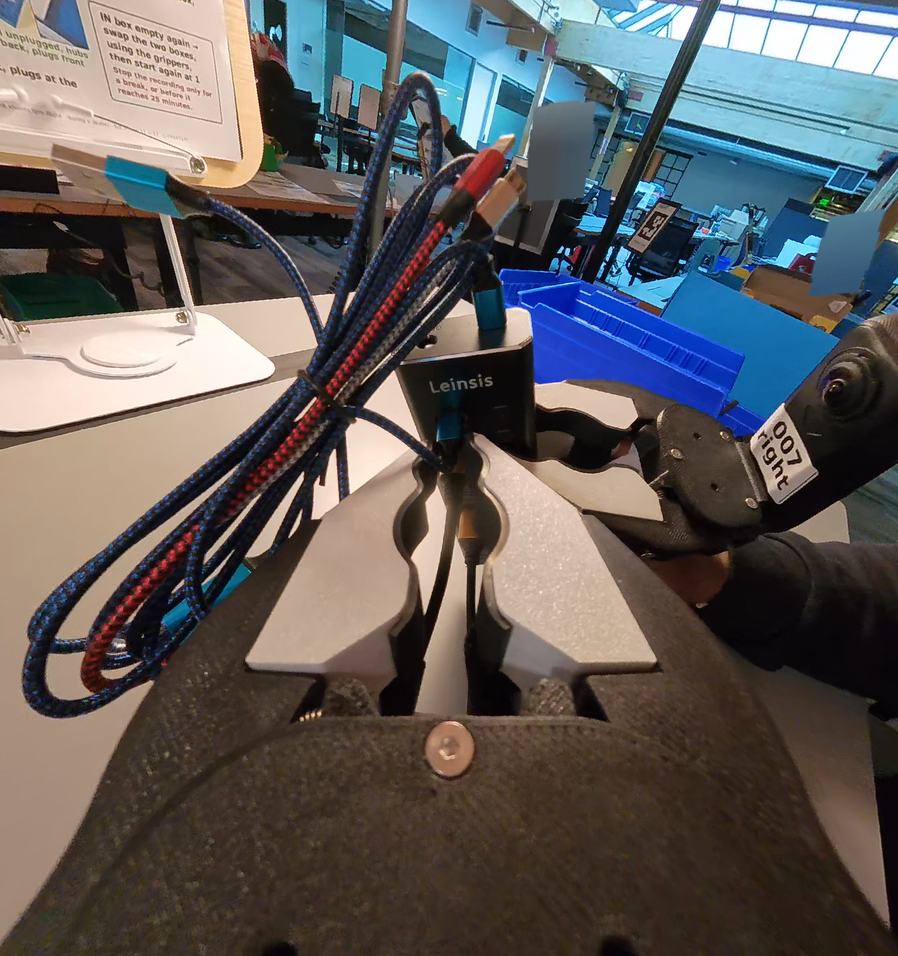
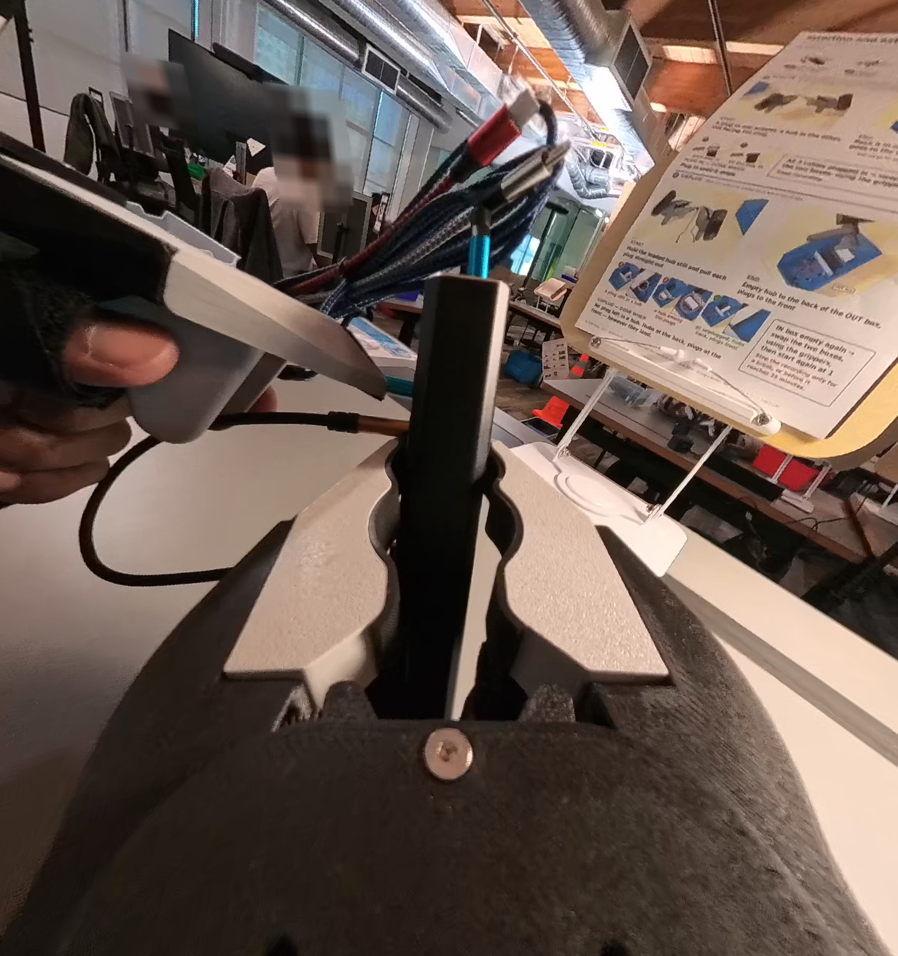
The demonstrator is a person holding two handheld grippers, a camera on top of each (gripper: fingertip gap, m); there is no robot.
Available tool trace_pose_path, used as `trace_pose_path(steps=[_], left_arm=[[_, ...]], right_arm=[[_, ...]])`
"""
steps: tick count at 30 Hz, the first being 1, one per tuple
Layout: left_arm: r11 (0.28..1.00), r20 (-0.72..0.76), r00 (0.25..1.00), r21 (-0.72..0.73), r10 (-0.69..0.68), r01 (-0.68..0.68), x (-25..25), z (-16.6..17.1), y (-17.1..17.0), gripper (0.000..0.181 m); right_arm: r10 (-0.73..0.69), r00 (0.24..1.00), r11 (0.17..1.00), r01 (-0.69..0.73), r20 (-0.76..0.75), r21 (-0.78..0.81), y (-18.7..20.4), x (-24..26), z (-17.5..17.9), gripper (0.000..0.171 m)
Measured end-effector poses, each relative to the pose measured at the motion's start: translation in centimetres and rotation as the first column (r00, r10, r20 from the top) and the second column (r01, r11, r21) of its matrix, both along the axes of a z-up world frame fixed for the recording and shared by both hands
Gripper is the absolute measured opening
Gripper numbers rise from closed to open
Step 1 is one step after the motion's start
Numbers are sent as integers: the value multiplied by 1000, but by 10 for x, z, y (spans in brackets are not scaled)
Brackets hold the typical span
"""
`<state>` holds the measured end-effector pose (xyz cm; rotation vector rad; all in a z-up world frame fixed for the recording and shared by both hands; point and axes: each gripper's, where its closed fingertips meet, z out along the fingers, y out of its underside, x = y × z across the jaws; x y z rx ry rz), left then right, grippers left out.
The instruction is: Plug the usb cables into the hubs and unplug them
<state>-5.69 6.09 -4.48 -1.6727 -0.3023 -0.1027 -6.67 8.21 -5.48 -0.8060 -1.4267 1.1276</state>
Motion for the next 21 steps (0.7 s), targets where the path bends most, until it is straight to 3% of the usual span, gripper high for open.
trace_pose_path(steps=[9,12,17,21], left_arm=[[1000,0,1000,-1,27,-27,-2,0,-1,11],[999,22,1000,-43,-20,21,1,-5,0,12],[946,-25,961,-187,-276,266,30,-10,-13,30],[824,-79,827,-185,-556,536,71,3,-49,27]], right_arm=[[18,1000,1000,-18,15,25,-4,-1,0,27],[32,998,999,-31,47,-14,-2,-1,-5,27],[153,985,984,-145,79,-103,0,6,-6,26],[198,974,966,-174,112,-192,11,9,-8,27]])
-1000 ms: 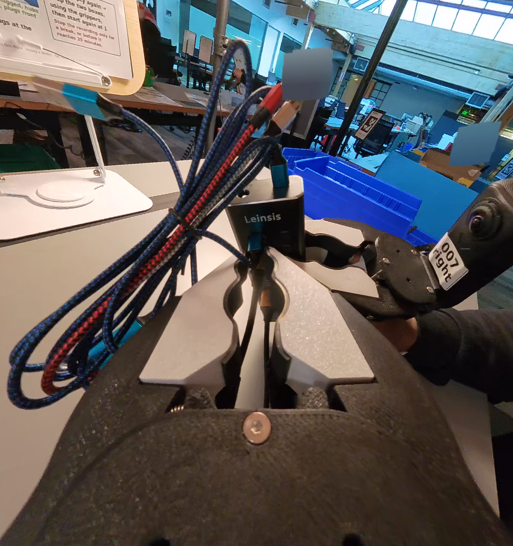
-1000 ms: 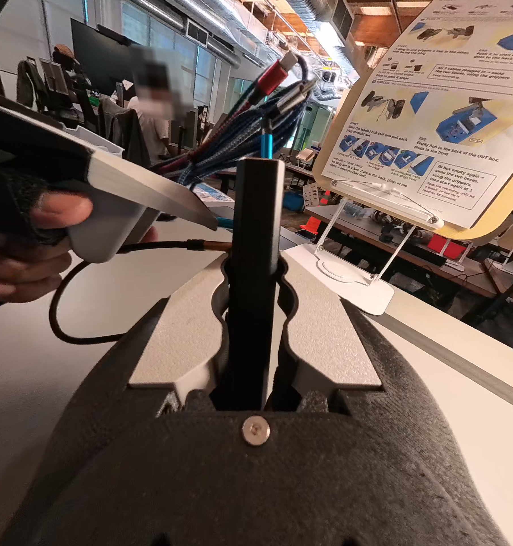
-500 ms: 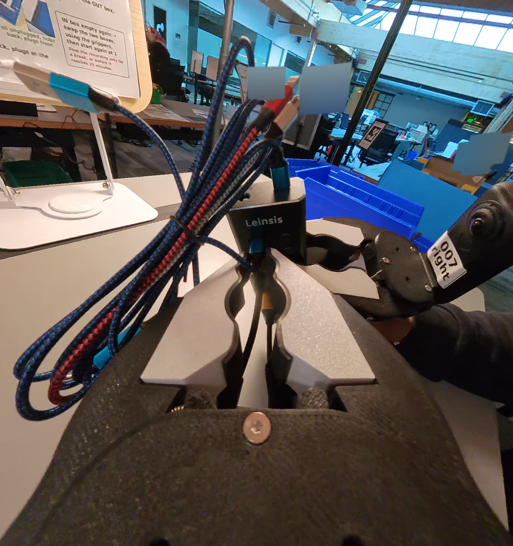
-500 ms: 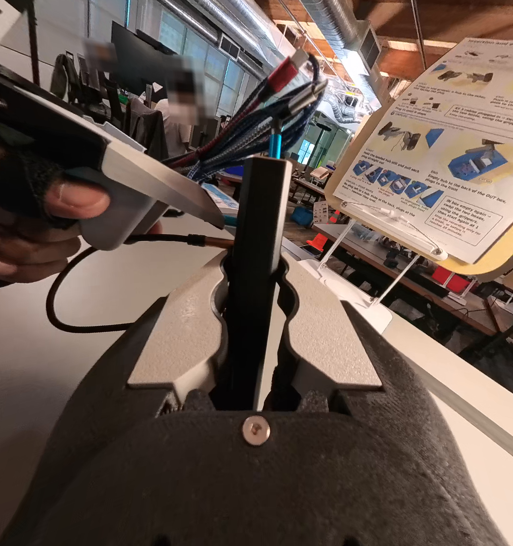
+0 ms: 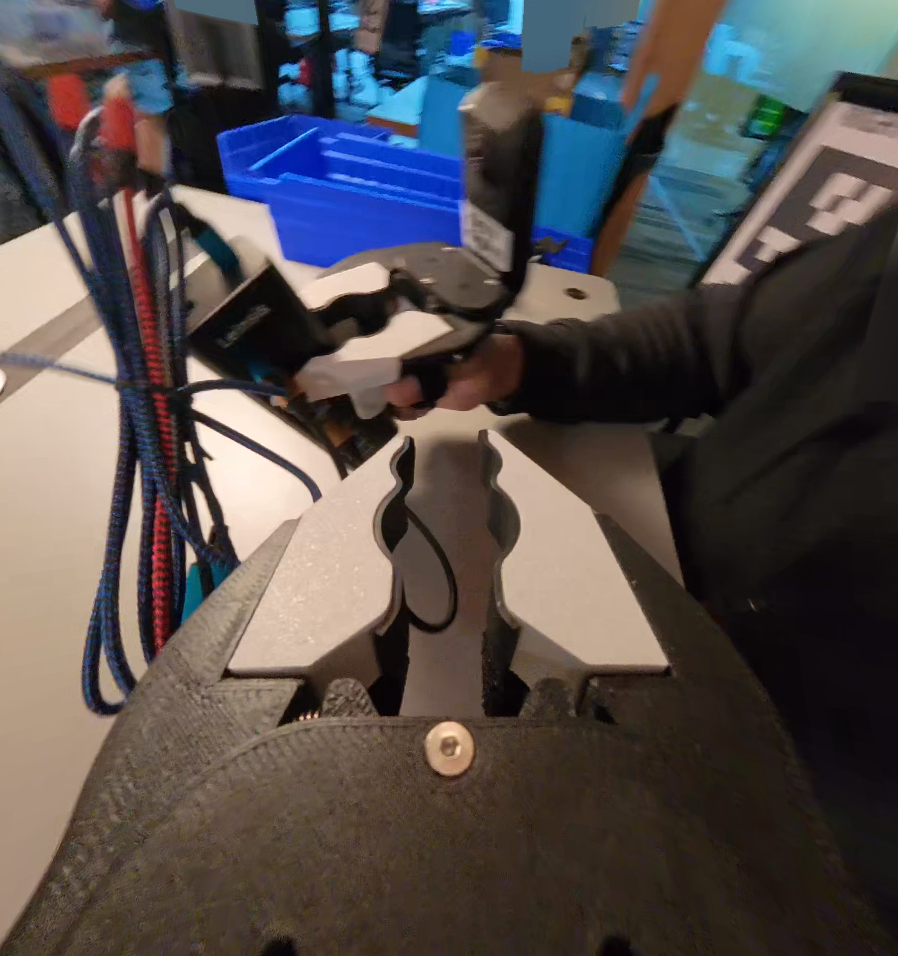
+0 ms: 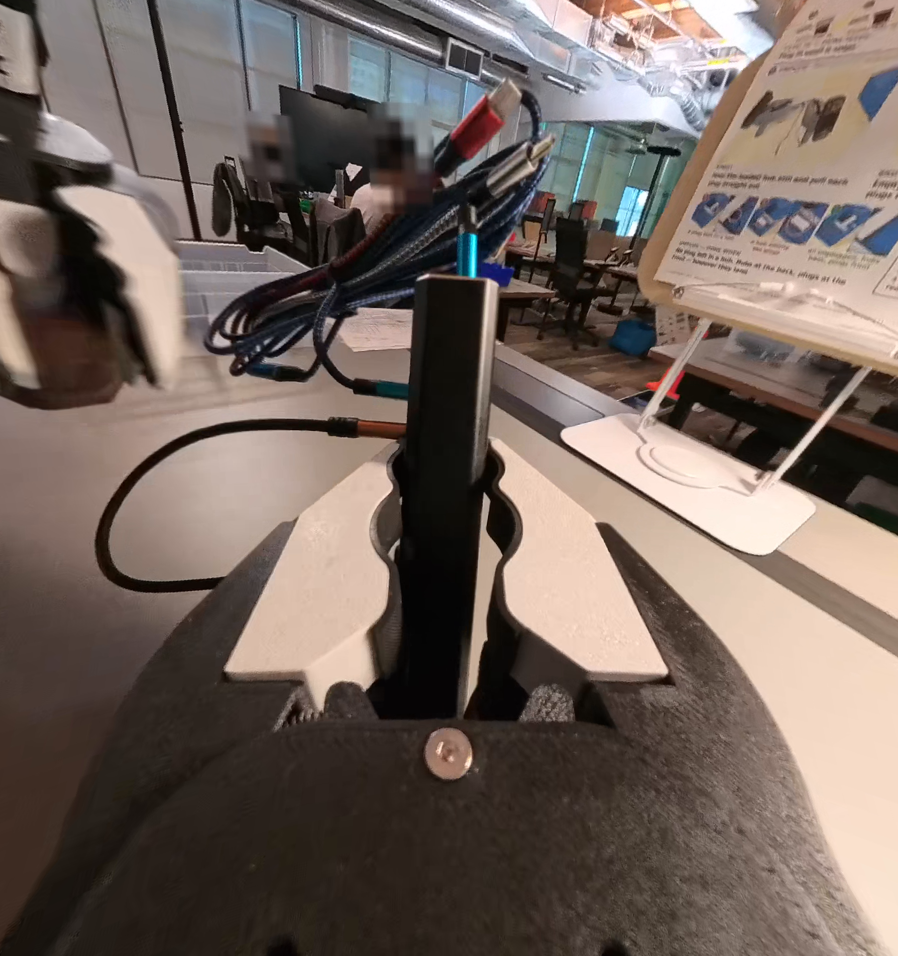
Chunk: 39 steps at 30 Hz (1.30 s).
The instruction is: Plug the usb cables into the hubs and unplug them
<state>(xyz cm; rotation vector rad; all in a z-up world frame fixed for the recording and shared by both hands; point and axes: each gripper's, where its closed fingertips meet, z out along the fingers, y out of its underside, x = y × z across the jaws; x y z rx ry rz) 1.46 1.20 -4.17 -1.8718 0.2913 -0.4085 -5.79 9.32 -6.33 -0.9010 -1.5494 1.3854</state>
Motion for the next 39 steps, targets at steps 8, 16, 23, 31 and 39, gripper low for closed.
trace_pose_path(steps=[8,16,23,31,39], left_arm=[[848,-220,853,375,474,-374,-106,50,-35,32],[929,-532,763,171,366,-327,-119,-21,-30,50],[955,-535,804,17,259,-296,-109,-58,-16,42],[955,-561,785,32,262,-296,-106,-61,-6,15],[917,-458,794,185,399,-354,-101,-37,16,8]], right_arm=[[242,964,969,-235,105,-80,-12,15,-12,27],[413,896,911,-402,167,-94,-34,33,-19,26],[468,862,884,-458,195,-97,-46,41,-22,26],[397,898,915,-371,188,-158,-28,30,-15,26],[320,935,858,-219,152,-464,8,14,5,27]])
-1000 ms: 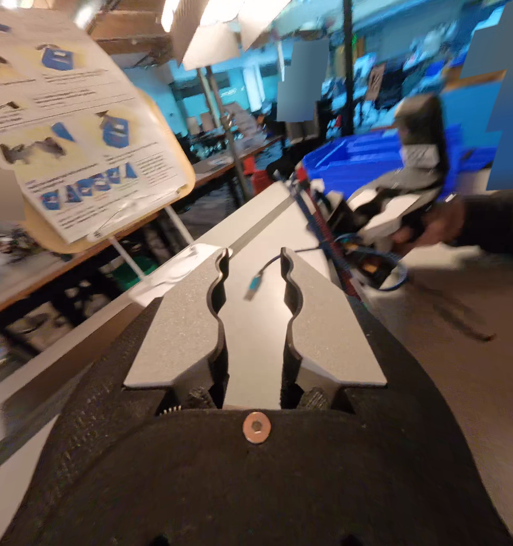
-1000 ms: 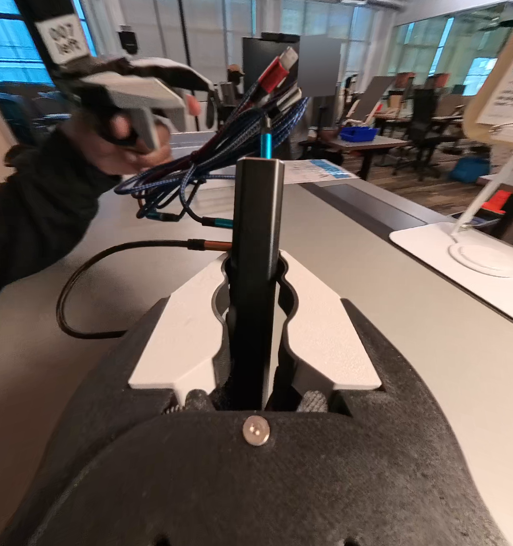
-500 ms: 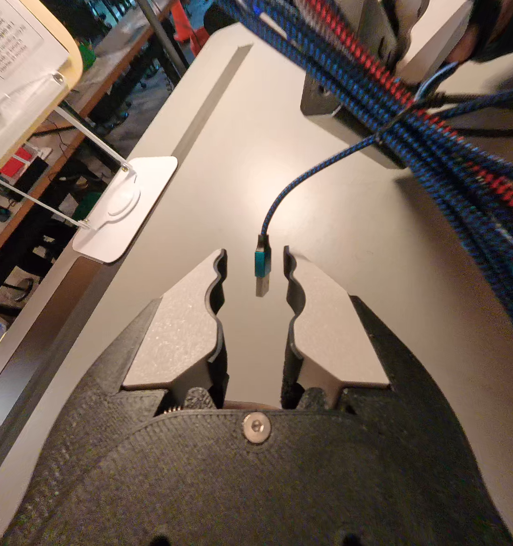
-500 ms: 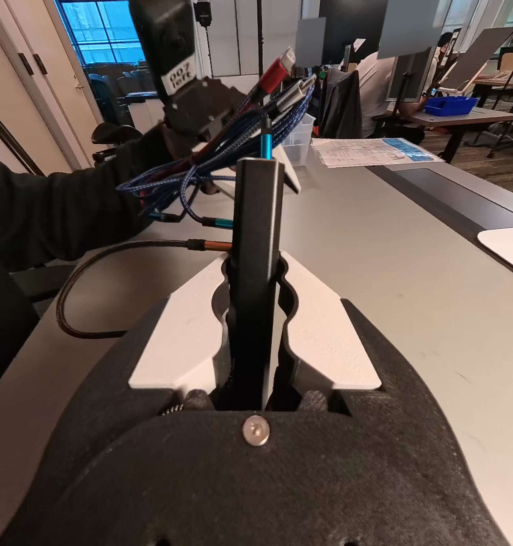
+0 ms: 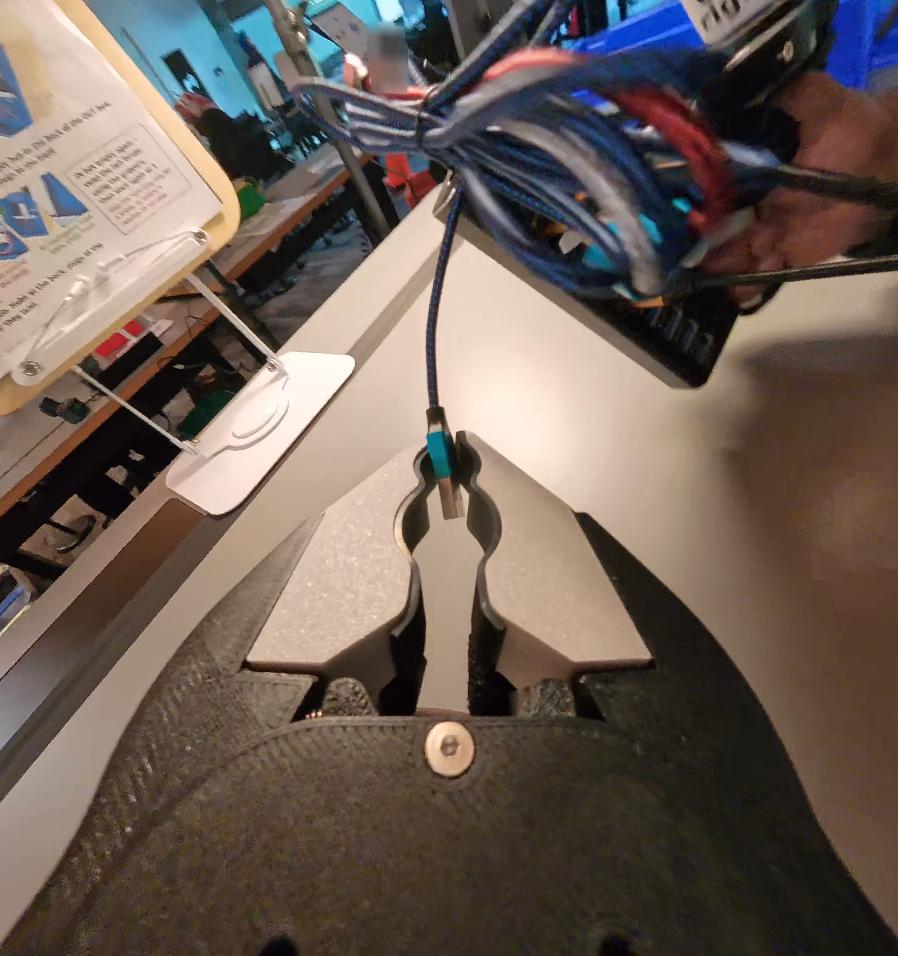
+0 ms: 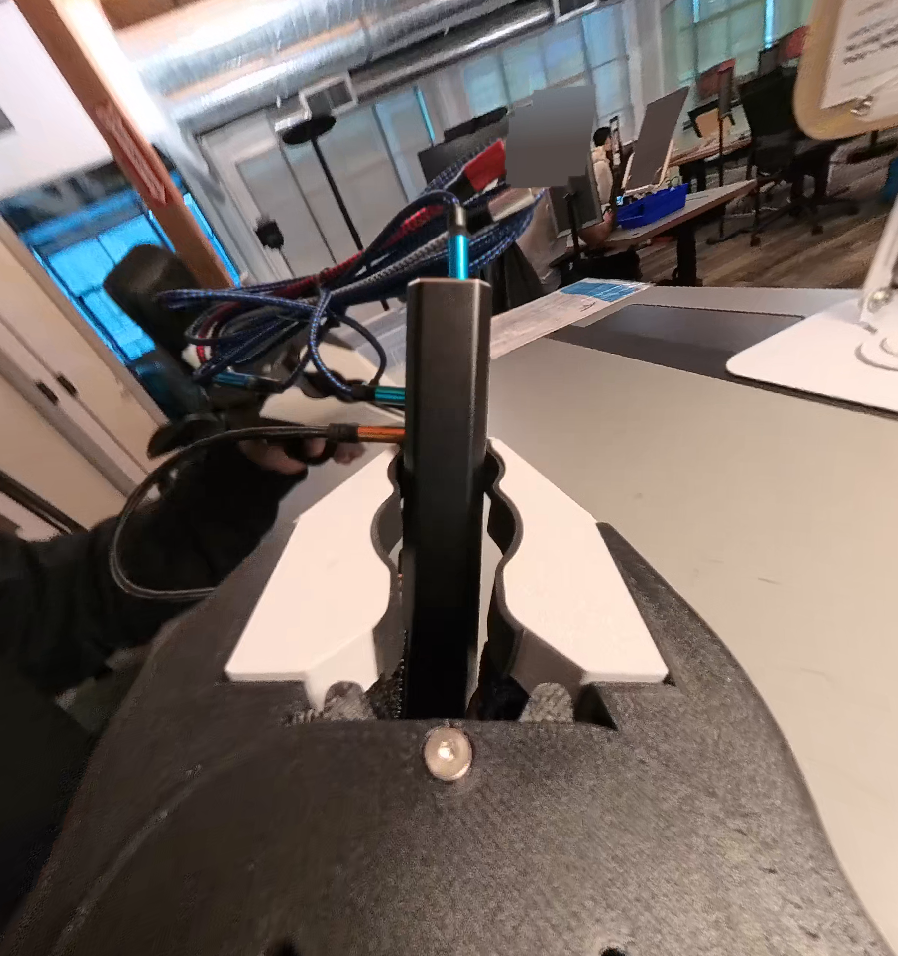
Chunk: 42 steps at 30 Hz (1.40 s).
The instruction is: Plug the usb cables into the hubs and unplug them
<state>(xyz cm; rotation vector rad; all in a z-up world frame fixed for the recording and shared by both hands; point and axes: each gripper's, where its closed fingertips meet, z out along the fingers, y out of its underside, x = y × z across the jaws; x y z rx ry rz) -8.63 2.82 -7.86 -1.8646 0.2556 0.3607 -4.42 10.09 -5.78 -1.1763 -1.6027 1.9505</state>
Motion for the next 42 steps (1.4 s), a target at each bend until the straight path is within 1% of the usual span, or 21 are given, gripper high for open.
trace_pose_path(steps=[3,7,11,15,20,24,27,30,32,34,36,39,42], left_arm=[[995,-14,998,76,63,-62,3,5,13,8],[980,-56,992,173,110,-99,20,6,34,10],[968,-51,996,245,74,-59,47,7,48,11],[962,48,998,270,33,-45,57,6,55,13],[967,151,989,253,-10,-29,51,-2,54,14],[978,145,988,205,-59,28,52,-7,52,17],[986,121,985,133,-121,104,60,-13,48,27],[988,86,984,40,-155,152,63,-20,42,40],[979,114,974,-36,-195,200,68,-26,35,49],[974,155,967,-74,-201,215,65,-29,27,54],[958,224,947,-117,-230,261,66,-35,17,60],[959,287,935,-128,-207,252,53,-36,7,64],[978,318,936,-93,-148,186,34,-29,3,64]], right_arm=[[-19,999,988,26,50,-152,8,-5,2,26],[-15,995,941,48,101,-336,15,-9,3,26],[-23,991,915,74,132,-397,16,-12,0,26],[-22,990,907,77,136,-414,13,-13,-1,26],[-31,989,909,88,144,-408,13,-16,-5,26],[-38,986,912,100,160,-397,15,-18,-11,26],[-48,983,918,113,176,-379,17,-19,-16,27],[-52,980,923,120,192,-366,17,-20,-20,26],[-47,979,925,118,200,-361,16,-19,-22,26],[-41,978,929,113,205,-352,14,-18,-22,26],[-38,978,934,108,205,-341,13,-17,-22,26],[-32,979,940,97,199,-328,10,-15,-20,26],[-22,980,946,85,198,-314,6,-14,-20,24]])
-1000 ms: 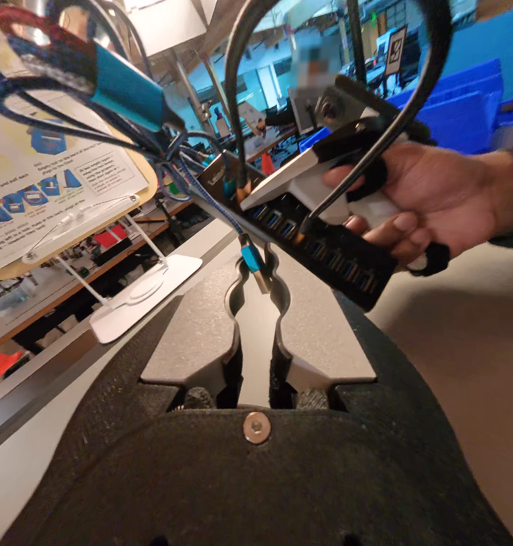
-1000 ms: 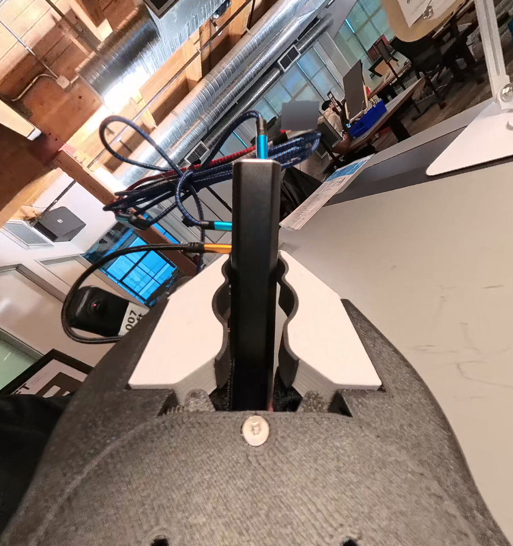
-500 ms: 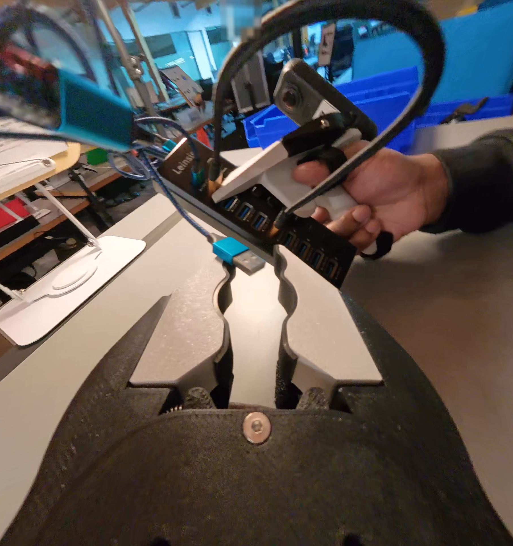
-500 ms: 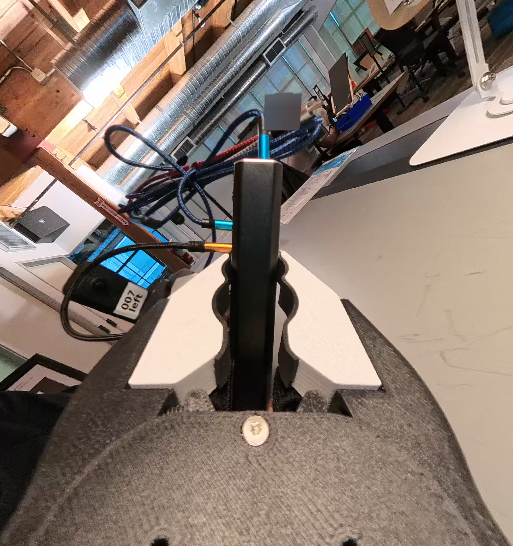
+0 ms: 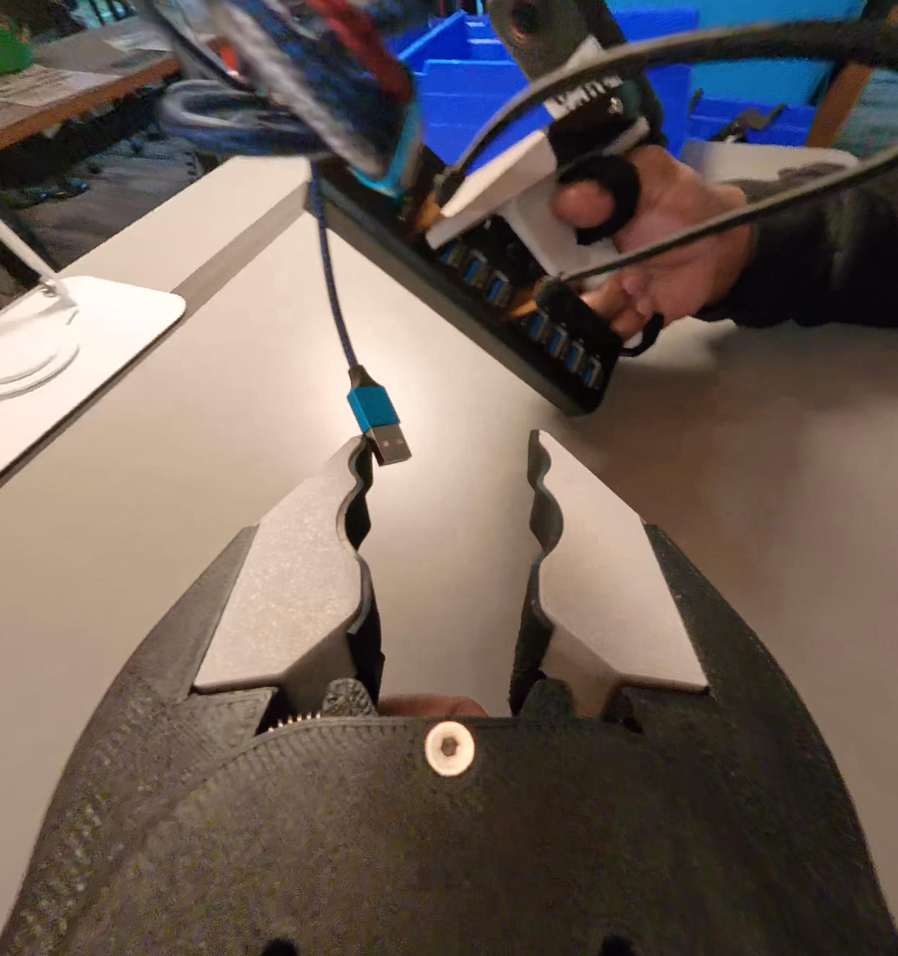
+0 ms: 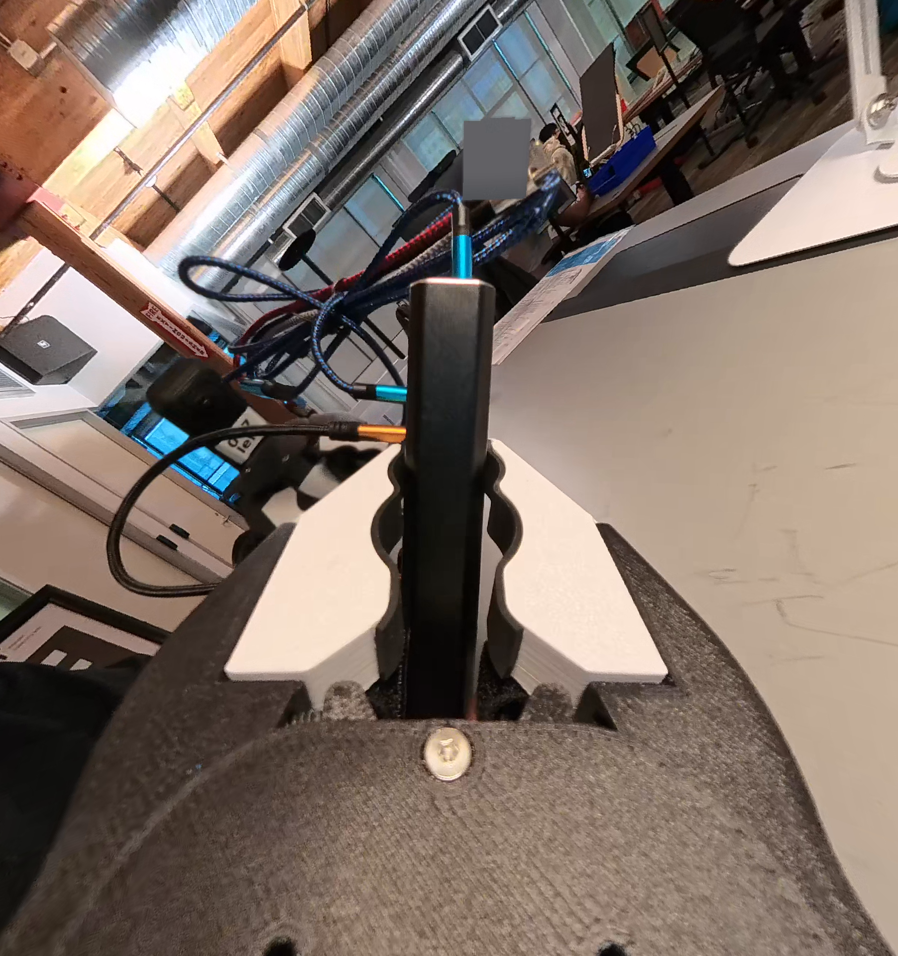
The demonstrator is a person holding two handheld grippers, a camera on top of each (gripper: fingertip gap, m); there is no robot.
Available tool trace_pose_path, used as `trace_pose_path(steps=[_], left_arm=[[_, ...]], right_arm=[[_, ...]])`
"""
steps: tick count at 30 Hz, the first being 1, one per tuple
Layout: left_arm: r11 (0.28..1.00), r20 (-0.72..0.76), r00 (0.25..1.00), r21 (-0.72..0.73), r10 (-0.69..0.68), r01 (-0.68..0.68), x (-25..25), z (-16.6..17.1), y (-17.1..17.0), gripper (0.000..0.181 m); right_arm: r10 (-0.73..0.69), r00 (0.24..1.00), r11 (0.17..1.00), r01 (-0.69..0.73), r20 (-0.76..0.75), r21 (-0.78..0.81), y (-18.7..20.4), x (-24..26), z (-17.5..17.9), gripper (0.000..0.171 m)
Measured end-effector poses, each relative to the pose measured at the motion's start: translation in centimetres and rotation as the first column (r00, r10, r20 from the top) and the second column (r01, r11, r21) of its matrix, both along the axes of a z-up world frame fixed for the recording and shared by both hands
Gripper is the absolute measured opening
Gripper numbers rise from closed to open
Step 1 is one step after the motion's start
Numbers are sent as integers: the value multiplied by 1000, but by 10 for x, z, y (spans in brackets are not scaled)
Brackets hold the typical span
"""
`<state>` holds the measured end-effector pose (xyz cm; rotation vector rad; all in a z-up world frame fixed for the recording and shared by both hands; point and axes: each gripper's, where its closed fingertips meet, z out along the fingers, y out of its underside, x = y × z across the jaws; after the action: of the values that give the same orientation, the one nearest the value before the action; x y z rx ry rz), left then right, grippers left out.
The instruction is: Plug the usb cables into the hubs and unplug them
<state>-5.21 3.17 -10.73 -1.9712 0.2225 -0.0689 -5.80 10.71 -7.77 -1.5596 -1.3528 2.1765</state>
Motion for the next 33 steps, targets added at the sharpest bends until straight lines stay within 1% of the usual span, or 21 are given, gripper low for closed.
trace_pose_path(steps=[3,9,14,18,22,25,27,29,33], left_arm=[[1000,11,999,-3,30,-30,-10,4,-7,63],[995,-44,996,-64,78,-81,-28,-2,-23,64],[991,-48,990,26,133,-131,-37,7,-13,63],[984,-68,984,86,165,-159,-41,9,-3,60],[983,-106,979,74,176,-169,-41,-1,5,57],[980,-162,967,73,195,-185,-43,-4,7,50],[974,-190,956,75,225,-215,-47,-3,7,42],[965,-221,939,70,263,-253,-52,-4,7,38],[937,-299,890,53,345,-345,-63,-8,7,36]], right_arm=[[11,1000,1000,-11,3,26,-4,1,-1,26],[14,1000,995,-15,11,100,-8,2,-4,27],[33,999,994,-36,31,101,-12,2,-9,26],[53,998,990,-58,43,132,-19,4,-12,26],[73,996,985,-80,51,152,-24,6,-14,26],[78,996,982,-85,52,166,-25,6,-15,26],[78,995,981,-86,54,171,-25,6,-15,26],[76,995,981,-85,58,174,-25,6,-16,26],[65,995,982,-77,75,170,-24,5,-18,26]])
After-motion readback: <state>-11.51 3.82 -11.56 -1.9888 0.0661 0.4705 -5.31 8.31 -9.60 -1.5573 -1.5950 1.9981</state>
